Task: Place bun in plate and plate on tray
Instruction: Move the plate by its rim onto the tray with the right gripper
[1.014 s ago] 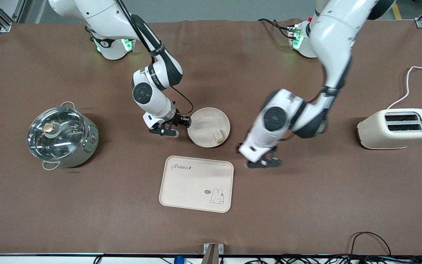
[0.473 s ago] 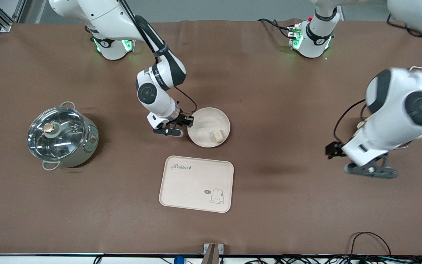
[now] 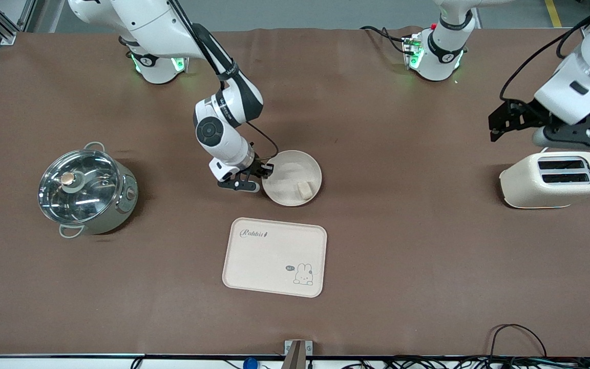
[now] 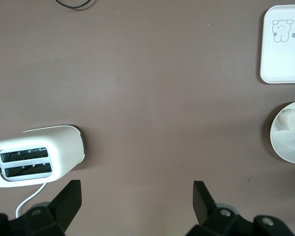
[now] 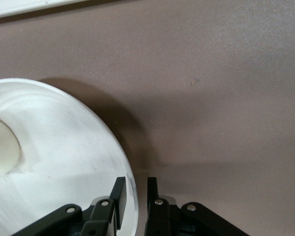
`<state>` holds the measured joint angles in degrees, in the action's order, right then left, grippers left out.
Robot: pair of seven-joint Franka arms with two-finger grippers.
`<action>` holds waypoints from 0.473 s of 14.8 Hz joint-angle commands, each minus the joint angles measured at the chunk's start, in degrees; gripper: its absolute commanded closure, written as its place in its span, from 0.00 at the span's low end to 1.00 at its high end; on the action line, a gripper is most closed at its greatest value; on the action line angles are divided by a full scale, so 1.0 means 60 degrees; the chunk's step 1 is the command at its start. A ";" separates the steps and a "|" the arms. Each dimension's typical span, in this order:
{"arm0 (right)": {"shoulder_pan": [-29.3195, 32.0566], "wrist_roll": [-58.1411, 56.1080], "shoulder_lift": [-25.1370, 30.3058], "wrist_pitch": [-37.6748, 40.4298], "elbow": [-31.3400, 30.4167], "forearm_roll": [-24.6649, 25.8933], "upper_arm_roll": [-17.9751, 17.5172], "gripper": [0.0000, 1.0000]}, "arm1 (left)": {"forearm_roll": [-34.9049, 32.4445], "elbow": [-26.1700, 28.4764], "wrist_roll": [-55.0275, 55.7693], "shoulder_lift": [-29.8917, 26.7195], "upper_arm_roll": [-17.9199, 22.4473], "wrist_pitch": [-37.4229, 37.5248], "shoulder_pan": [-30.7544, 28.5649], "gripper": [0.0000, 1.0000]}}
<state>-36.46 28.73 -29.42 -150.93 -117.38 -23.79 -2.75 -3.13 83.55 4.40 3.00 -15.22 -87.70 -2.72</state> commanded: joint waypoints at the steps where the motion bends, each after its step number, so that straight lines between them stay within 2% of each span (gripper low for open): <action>1: -0.0164 0.0031 -0.0166 -0.0142 0.0124 -0.0225 0.0063 0.86 | 0.0243 0.0152 -0.0103 0.0174 0.0061 -0.0090 -0.0103 0.00; 2: -0.0164 0.0031 -0.0166 -0.0142 0.0124 -0.0225 0.0063 0.97 | 0.0229 0.0138 -0.0103 0.0174 0.0076 -0.0090 -0.0089 0.00; 3: -0.0164 0.0031 -0.0166 -0.0171 0.0124 -0.0225 0.0063 1.00 | 0.0156 0.0123 -0.0147 0.0174 0.0076 -0.0061 -0.0075 0.00; 5: -0.0106 0.0031 -0.0166 -0.0230 0.0110 -0.0225 0.0063 1.00 | 0.0141 0.0079 -0.0147 0.0145 0.0192 -0.0046 0.0027 0.00; 7: -0.0003 0.0002 0.0081 -0.0070 -0.0080 -0.0225 0.0049 1.00 | 0.0170 0.0108 -0.0147 -0.0088 0.1052 0.0012 0.0828 0.00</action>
<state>-36.68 28.72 -29.70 -151.43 -116.80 -24.05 -2.76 -2.74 84.06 4.32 4.40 -13.40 -87.91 -1.88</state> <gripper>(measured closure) 0.956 0.000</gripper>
